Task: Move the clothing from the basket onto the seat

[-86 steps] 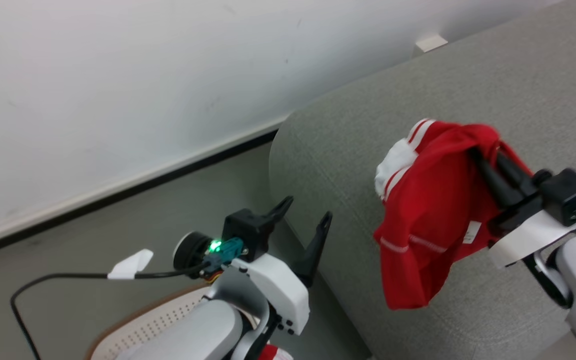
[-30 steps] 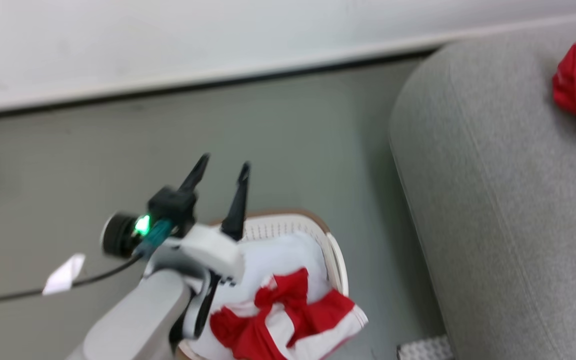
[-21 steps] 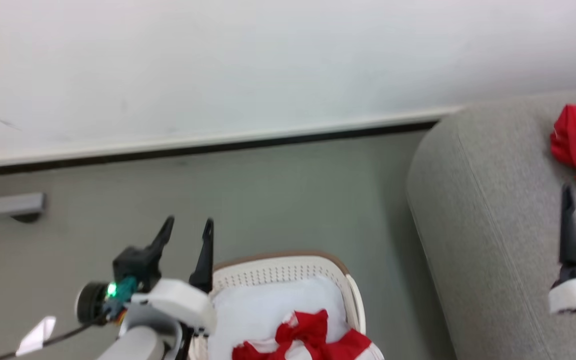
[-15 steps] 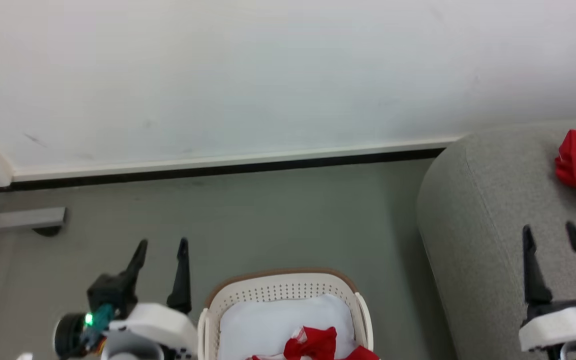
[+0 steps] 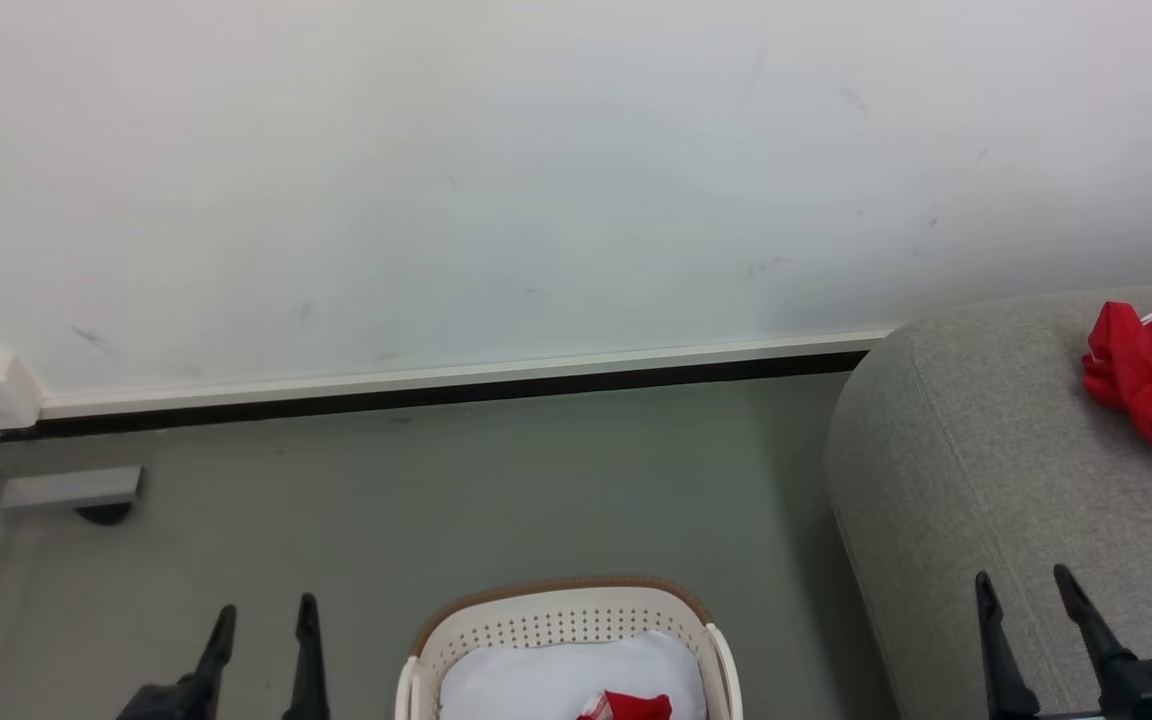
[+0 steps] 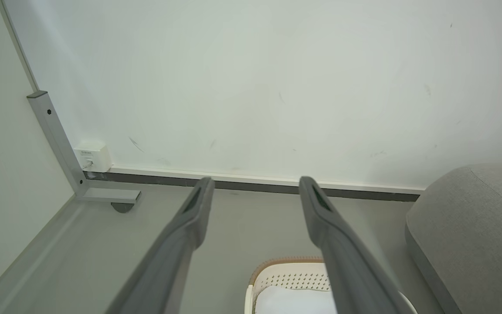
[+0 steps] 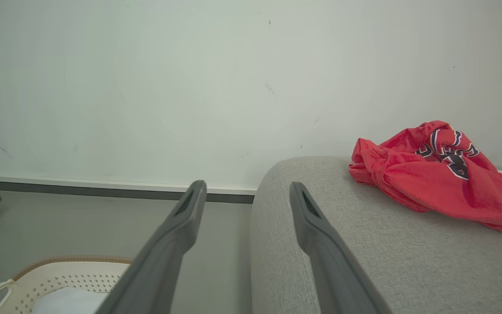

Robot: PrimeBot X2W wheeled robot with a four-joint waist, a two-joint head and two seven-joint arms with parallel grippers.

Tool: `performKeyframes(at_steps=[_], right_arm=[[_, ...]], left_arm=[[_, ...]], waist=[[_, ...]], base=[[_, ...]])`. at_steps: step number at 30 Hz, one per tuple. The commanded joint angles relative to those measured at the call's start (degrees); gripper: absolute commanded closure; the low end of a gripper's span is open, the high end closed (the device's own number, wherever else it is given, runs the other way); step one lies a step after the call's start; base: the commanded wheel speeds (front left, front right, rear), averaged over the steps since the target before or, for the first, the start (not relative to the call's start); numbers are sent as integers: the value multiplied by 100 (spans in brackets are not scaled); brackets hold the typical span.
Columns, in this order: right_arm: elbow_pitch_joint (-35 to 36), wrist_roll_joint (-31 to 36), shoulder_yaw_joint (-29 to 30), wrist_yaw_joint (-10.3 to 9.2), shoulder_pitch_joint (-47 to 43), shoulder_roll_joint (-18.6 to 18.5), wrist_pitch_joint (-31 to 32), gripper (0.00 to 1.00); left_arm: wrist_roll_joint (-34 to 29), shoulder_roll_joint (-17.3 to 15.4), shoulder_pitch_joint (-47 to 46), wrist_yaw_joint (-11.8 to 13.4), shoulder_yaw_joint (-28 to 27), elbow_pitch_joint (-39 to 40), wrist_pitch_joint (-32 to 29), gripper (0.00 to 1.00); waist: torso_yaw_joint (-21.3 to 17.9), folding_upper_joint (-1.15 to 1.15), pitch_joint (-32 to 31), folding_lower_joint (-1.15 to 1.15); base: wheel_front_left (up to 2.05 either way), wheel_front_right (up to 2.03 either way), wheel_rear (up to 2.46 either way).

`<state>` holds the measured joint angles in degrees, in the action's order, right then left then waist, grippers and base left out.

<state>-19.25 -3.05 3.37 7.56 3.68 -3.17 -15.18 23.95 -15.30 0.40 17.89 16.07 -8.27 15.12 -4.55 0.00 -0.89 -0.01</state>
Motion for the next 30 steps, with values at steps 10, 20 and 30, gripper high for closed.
performKeyframes(at_steps=[10, 20, 30], right_arm=[[-108, -184, -222, -15, -135, 23, 5, 0], [-170, -204, -290, -15, -67, 24, 5, 0], [-175, -226, -325, -15, -59, 25, 5, 0]], left_arm=[[-547, 378, 314, -640, -624, -2, 5, 0], [-881, 663, 229, -1036, -918, -188, 5, 0], [-1133, 848, 153, -1273, -1135, -304, 5, 0]], waist=[[-16, 0, -77, 1], [-35, 0, -92, 1], [-44, 0, -75, 1]], base=[[0, 0, 0], [0, 0, 0], [0, 0, 0]])
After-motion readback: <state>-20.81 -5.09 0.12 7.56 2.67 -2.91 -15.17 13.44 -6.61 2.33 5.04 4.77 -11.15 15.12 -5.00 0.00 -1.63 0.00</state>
